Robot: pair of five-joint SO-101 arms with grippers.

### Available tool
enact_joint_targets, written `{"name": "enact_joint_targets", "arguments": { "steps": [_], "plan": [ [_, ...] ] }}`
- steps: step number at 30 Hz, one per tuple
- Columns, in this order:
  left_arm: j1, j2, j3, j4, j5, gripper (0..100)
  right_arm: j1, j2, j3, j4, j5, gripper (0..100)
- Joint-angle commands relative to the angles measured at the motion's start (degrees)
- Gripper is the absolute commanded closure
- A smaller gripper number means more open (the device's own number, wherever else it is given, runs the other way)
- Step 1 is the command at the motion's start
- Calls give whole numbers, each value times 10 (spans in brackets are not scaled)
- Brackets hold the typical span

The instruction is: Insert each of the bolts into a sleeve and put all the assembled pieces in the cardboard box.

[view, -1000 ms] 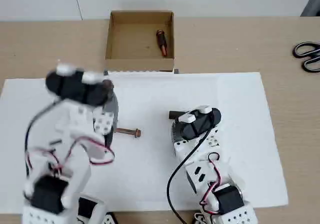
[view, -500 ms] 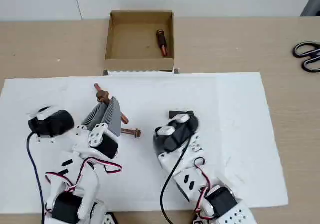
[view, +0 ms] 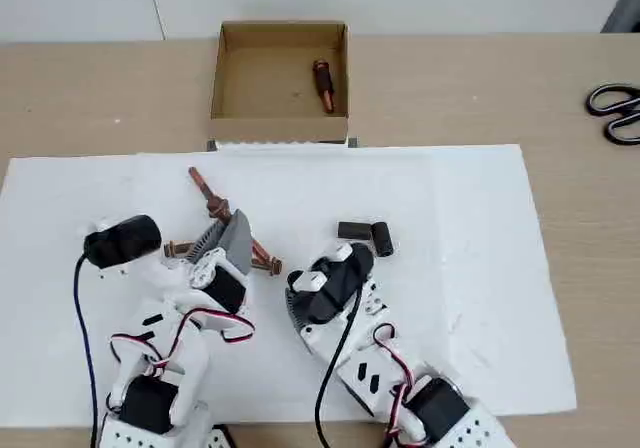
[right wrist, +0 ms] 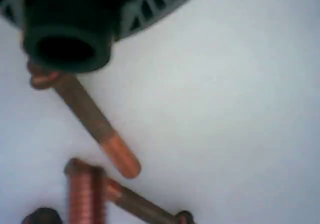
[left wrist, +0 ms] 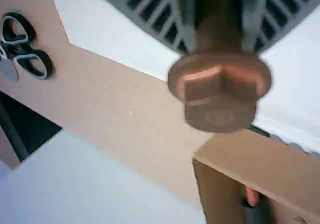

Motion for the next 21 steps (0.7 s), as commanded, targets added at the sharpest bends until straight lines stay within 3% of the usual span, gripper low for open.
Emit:
{"name": "enact_joint_targets", "arguments": {
  "steps": [1,15,21],
  "plan": [
    [30,-9,-4,-33,1,994,-20,-8,-5,-15,0,995],
    [55,-9,-6,-31,-72,994,-19,-8,12,-15,47,995],
    [97,-9,-8,-10,-82,994,1,-8,12,-15,70,995]
  ]
}}
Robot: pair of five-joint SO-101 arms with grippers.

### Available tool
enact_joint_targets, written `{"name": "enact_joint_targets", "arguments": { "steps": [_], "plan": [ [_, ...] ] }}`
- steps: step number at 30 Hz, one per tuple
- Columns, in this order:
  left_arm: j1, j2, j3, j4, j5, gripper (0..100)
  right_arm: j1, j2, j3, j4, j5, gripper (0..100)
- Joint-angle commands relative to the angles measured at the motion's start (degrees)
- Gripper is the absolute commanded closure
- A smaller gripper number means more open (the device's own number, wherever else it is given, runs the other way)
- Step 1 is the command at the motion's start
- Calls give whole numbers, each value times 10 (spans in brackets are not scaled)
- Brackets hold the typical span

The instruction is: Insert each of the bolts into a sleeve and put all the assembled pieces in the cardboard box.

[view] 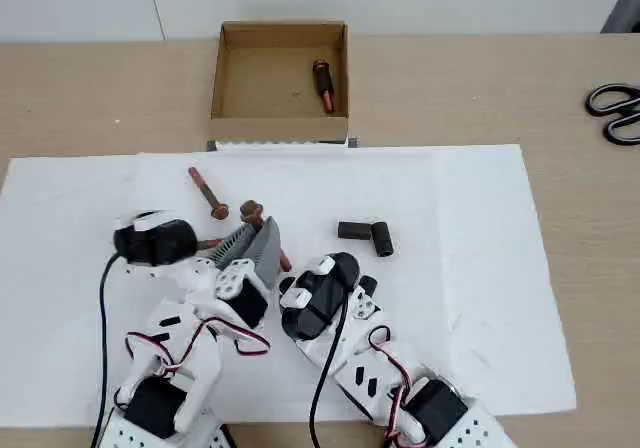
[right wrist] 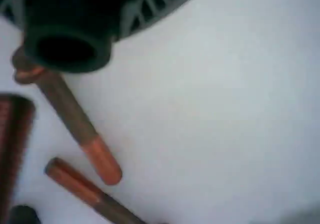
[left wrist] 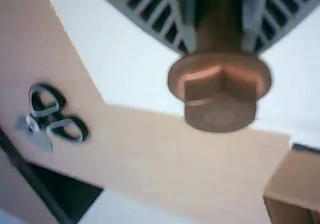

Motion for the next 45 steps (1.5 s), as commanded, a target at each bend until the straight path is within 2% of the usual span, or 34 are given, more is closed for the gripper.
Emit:
{"name": "enact_joint_targets", "arguments": {
  "steps": [1,22,26,32,40,45],
  "plan": [
    [18,-9,-8,2,-15,994,22,-8,9,-15,17,995],
    [23,-9,4,14,-16,994,33,-8,4,-52,27,995],
    [77,-9,30,24,-28,994,34,-8,4,-76,28,995],
    [151,-9,33,97,-47,994,41,-8,4,-115,29,995],
    [149,-8,36,116,-47,994,76,-8,-4,-131,29,995],
    [102,-8,32,115,-47,968,76,-8,1,-131,29,995]
  ]
}}
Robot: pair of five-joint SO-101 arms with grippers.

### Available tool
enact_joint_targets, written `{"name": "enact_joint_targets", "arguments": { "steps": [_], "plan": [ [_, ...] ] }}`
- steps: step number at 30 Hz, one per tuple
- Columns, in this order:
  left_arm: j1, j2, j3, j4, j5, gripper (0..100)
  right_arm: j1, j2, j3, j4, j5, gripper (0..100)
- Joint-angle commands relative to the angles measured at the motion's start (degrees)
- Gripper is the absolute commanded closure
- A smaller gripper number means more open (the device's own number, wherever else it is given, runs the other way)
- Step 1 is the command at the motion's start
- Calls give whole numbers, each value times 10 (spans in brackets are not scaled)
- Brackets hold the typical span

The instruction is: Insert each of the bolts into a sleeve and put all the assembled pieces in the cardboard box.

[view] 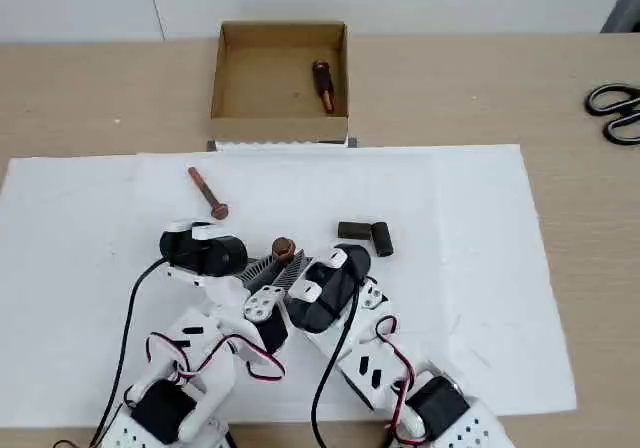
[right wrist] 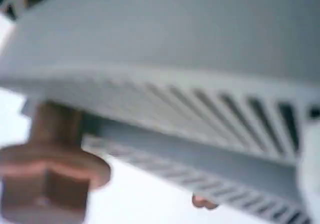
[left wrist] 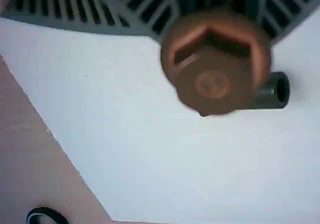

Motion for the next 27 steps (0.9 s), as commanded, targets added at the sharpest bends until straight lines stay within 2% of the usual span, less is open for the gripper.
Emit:
{"name": "enact_joint_targets", "arguments": {
  "steps": [1,4,7,12,20,23,27],
  "plan": [
    [-9,-2,7,31,-4,938,25,-13,1,-51,4,995],
    [-18,-2,7,31,-1,815,25,-12,2,-49,4,995],
    [-18,-2,7,31,-1,742,26,-12,2,-49,4,995],
    [-21,-3,2,31,0,738,26,-11,8,-48,4,995],
    [-79,-3,-41,32,24,739,26,-9,8,-48,4,995],
    [-83,-3,-44,32,25,795,26,-7,8,-48,4,995],
    [-81,-3,-55,33,31,982,26,-7,8,-48,4,995]
  ]
}}
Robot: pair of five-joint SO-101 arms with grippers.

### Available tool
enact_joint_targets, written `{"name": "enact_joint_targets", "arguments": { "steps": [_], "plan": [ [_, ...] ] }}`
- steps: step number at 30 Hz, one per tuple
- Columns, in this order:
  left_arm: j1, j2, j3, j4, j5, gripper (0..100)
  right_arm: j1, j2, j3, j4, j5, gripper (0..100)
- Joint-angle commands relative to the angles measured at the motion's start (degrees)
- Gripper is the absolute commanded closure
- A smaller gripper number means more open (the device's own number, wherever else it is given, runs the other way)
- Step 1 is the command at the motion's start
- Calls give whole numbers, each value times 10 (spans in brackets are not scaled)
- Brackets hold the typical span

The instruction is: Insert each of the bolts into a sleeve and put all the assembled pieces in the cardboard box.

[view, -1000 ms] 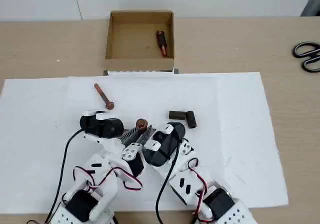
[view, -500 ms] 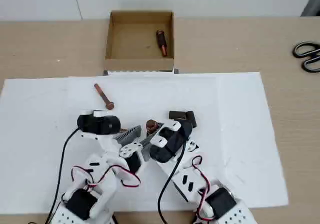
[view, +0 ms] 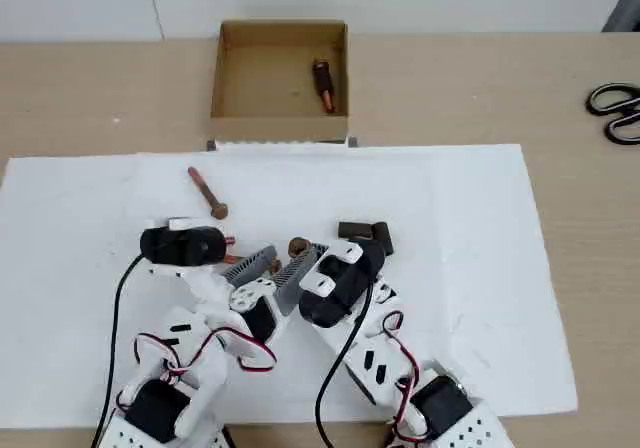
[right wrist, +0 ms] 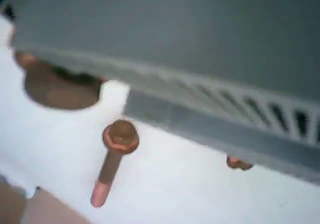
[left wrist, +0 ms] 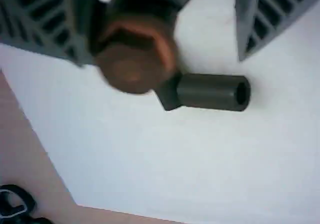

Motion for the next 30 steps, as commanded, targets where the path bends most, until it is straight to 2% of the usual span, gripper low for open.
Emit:
{"name": "enact_joint_targets", "arguments": {
  "steps": [1,17,24,30],
  "plan": [
    [-6,-5,-34,6,5,999,5,-4,8,-20,4,995],
    [-17,-5,-36,4,5,995,6,-8,7,-20,4,995],
    [-175,-4,-15,-63,1,994,57,-3,-50,-25,2,996],
    [-131,-4,58,-142,-72,994,104,-1,-105,-22,4,996]
  ]
}}
